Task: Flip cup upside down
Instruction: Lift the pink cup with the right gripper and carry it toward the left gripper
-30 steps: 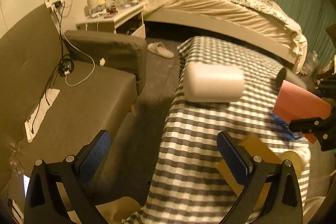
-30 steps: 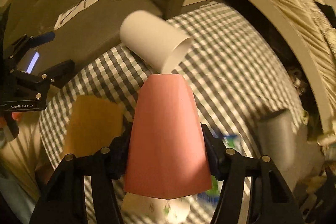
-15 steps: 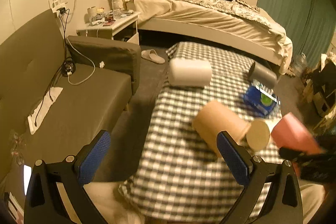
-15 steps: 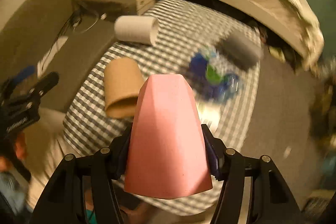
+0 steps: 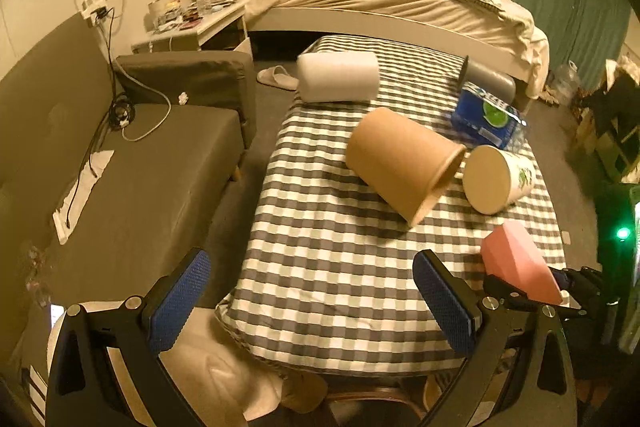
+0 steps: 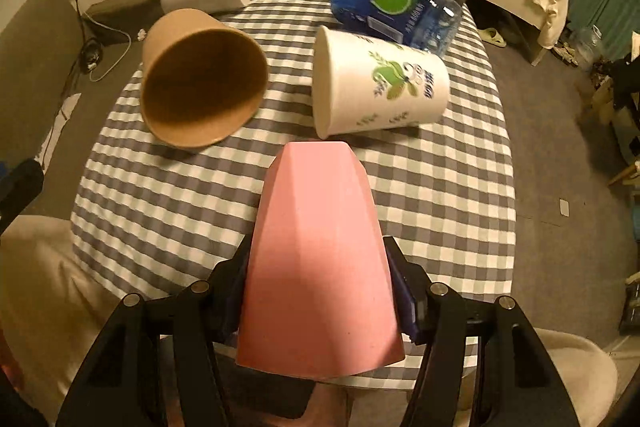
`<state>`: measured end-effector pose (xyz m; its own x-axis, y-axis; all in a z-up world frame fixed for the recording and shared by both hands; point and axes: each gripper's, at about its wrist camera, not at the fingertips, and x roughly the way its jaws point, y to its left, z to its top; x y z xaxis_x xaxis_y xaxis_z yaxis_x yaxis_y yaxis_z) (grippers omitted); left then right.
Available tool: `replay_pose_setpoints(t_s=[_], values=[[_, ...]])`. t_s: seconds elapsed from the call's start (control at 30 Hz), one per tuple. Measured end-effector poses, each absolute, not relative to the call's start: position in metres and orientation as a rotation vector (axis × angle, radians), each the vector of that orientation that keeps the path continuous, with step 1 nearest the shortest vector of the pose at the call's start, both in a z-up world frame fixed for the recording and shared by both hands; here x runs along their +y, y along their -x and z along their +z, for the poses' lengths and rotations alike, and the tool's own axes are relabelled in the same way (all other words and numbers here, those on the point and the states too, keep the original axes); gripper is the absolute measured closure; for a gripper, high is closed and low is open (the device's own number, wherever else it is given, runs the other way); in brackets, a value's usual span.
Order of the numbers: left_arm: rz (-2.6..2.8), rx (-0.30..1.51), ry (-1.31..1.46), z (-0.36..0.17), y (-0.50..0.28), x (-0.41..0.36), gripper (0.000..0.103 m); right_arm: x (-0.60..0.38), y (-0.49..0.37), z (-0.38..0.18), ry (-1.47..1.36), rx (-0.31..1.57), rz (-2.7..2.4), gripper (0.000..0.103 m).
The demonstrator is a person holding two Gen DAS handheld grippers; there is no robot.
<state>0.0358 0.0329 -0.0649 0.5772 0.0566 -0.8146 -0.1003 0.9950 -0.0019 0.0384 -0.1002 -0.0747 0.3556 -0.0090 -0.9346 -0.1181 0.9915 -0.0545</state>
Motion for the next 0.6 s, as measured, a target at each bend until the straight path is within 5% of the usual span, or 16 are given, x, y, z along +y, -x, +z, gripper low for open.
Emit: replay_pose_setpoints(t_s=[0.3, 0.4, 0.6], values=[[0.111, 1.012, 0.048, -0.076, -0.040, 0.014, 0.000, -0.113, -0.033, -0.084, 0.078, 1.182, 0.134, 0.043], [0.117, 1.023, 0.034, -0.077, -0.041, 0.008, 0.000, -0.121, -0.034, -0.081, 0.030, 1.172, 0.154, 0.022], [0.091, 1.051, 0.028, -0.073, -0.052, -0.015, 0.000, -0.152, -0.035, -0.041, -0.036, 1.110, 0.172, 0.018]])
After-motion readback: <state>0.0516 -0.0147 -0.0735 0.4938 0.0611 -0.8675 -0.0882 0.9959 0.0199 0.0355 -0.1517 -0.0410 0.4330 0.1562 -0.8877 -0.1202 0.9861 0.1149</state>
